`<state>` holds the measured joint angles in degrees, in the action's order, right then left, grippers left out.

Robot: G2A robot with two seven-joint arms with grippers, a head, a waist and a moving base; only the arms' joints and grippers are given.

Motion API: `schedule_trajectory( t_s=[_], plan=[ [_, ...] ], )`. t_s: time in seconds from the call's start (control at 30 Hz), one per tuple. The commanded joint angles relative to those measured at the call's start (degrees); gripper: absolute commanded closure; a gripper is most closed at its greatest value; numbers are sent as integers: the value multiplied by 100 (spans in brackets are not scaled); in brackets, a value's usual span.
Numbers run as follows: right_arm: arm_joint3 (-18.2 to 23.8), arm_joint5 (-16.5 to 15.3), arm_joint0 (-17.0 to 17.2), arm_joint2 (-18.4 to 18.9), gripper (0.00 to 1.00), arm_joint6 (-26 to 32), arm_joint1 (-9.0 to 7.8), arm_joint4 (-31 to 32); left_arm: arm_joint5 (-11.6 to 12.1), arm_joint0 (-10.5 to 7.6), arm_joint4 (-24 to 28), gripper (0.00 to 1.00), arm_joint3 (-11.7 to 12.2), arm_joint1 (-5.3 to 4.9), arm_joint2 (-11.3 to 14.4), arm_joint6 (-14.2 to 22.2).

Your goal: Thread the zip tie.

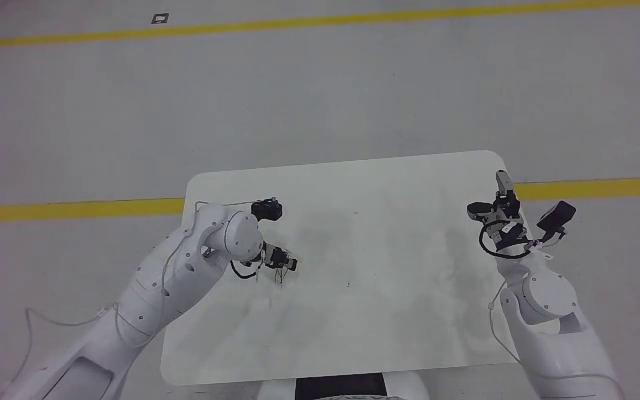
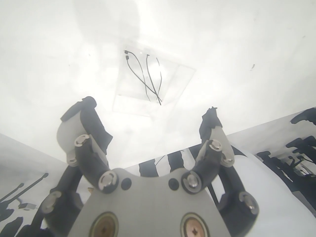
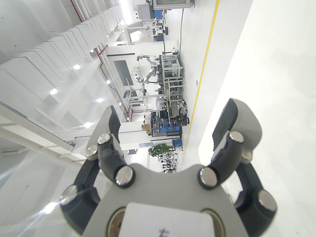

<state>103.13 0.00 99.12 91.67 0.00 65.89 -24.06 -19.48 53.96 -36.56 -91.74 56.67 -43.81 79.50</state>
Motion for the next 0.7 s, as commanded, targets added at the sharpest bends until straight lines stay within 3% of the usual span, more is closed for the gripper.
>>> schedule_trajectory(
  t_s=[0.0,0.23,0.3,0.33,0.37,0.47,0.67],
  plan=[
    [0,0,0,0,0,0,0,0,0,19,-39,0,-72,-8,3,14],
    [0,0,0,0,0,0,0,0,0,25,-77,0,-144,-36,129,14],
    [0,0,0,0,0,0,0,0,0,-15,-143,13,-104,-39,188,14],
    [0,0,0,0,0,0,0,0,0,-27,-141,30,-107,-36,214,14],
    [0,0,0,0,0,0,0,0,0,-48,-132,36,-108,-33,234,14],
    [0,0,0,0,0,0,0,0,0,-78,-190,49,-157,-29,259,14],
    [0,0,0,0,0,0,0,0,0,-49,-278,57,-293,-42,250,14]
  ],
)
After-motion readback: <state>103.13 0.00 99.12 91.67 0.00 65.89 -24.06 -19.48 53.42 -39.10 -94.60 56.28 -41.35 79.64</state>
